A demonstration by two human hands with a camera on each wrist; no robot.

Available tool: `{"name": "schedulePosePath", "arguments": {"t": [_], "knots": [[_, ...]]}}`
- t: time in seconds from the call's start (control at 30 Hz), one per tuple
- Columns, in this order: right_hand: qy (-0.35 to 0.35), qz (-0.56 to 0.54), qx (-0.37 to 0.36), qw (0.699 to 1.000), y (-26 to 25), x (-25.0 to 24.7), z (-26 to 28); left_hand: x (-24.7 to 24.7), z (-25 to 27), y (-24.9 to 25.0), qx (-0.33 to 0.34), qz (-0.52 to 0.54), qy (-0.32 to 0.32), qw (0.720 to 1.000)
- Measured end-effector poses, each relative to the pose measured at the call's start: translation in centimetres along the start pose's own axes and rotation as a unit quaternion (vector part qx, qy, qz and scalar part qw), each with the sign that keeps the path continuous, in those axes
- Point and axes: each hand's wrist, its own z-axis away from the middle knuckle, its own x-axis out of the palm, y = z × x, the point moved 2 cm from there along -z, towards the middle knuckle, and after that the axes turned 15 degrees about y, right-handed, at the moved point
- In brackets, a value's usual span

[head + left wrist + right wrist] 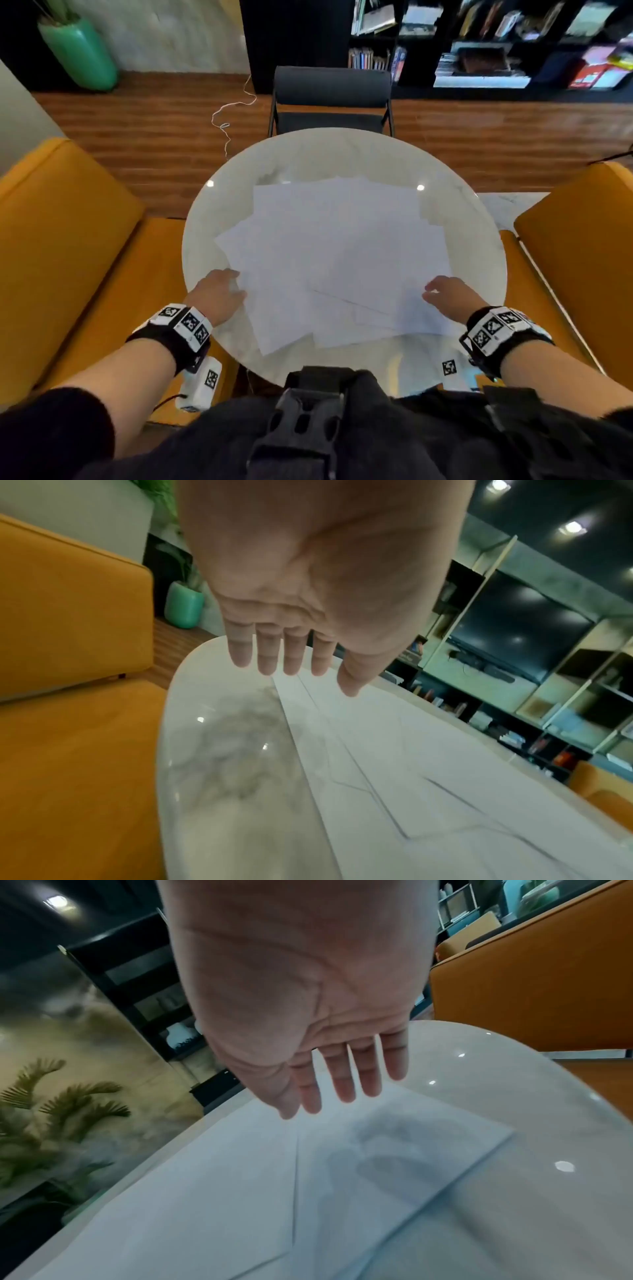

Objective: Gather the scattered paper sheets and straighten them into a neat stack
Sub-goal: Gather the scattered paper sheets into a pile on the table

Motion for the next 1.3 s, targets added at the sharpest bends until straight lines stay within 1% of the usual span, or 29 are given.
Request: {"name": "schedulePosePath", "arguments": {"t": [0.1,0.17,0.2,0.27,0.3,0.37,0.43,0.53,0.6,0.67,0.77,0.9,0.97,1.07,1.1,1.17,1.23,1.3], "knots": [[0.029,0.023,0.081,0.996,-1.3,0.5,-1.2,0.4,-3.2,-0.5,0.001,-0.062,-0.002,0.998],[0.043,0.040,0.126,0.990,-1.9,0.8,-1.6,0.8,-4.7,-0.5,-0.005,-0.066,-0.032,0.997],[0.053,0.050,0.145,0.987,-2.3,1.0,-2.0,1.0,-5.4,-0.5,0.000,-0.069,-0.048,0.996],[0.064,0.059,0.188,0.978,-2.5,1.4,-2.7,1.4,-6.5,-0.5,0.022,-0.077,-0.059,0.995],[0.065,0.050,0.215,0.973,-2.4,1.7,-2.9,1.6,-6.8,-0.5,0.029,-0.082,-0.050,0.995],[0.067,0.028,0.259,0.963,-2.2,2.1,-3.3,1.9,-7.5,-0.6,0.017,-0.085,-0.034,0.996],[0.073,0.022,0.287,0.955,-1.9,2.3,-3.7,2.3,-8.1,-0.6,-0.010,-0.066,-0.016,0.998],[0.080,0.031,0.308,0.947,-2.0,2.3,-4.3,2.9,-8.9,0.0,-0.064,-0.036,0.009,0.997],[0.083,0.038,0.318,0.944,-2.1,2.0,-4.8,3.2,-9.5,0.7,-0.094,-0.026,0.017,0.995],[0.079,0.049,0.323,0.942,-2.3,1.6,-5.2,3.6,-9.7,1.4,-0.117,-0.023,0.011,0.993],[0.070,0.076,0.314,0.944,-2.6,1.1,-6.1,4.3,-9.9,2.4,-0.129,-0.031,-0.009,0.991],[0.065,0.085,0.284,0.953,-3.0,0.8,-7.5,4.8,-9.5,4.0,-0.134,-0.049,-0.029,0.989],[0.061,0.084,0.257,0.961,-3.7,0.9,-8.1,5.0,-9.4,4.8,-0.133,-0.059,-0.033,0.989],[0.047,0.064,0.205,0.976,-5.4,1.6,-8.9,5.8,-9.7,5.9,-0.117,-0.063,-0.056,0.989],[0.040,0.049,0.190,0.980,-5.9,1.9,-9.1,5.9,-9.6,6.4,-0.108,-0.048,-0.063,0.991],[0.041,0.016,0.182,0.982,-6.8,2.3,-9.2,5.8,-9.4,7.6,-0.103,0.024,-0.056,0.993],[0.056,-0.001,0.205,0.977,-7.1,2.3,-9.2,5.5,-9.0,8.2,-0.142,0.075,-0.015,0.987],[0.063,0.012,0.230,0.971,-7.0,2.4,-9.1,5.0,-8.6,7.7,-0.233,0.078,0.037,0.969]]}}
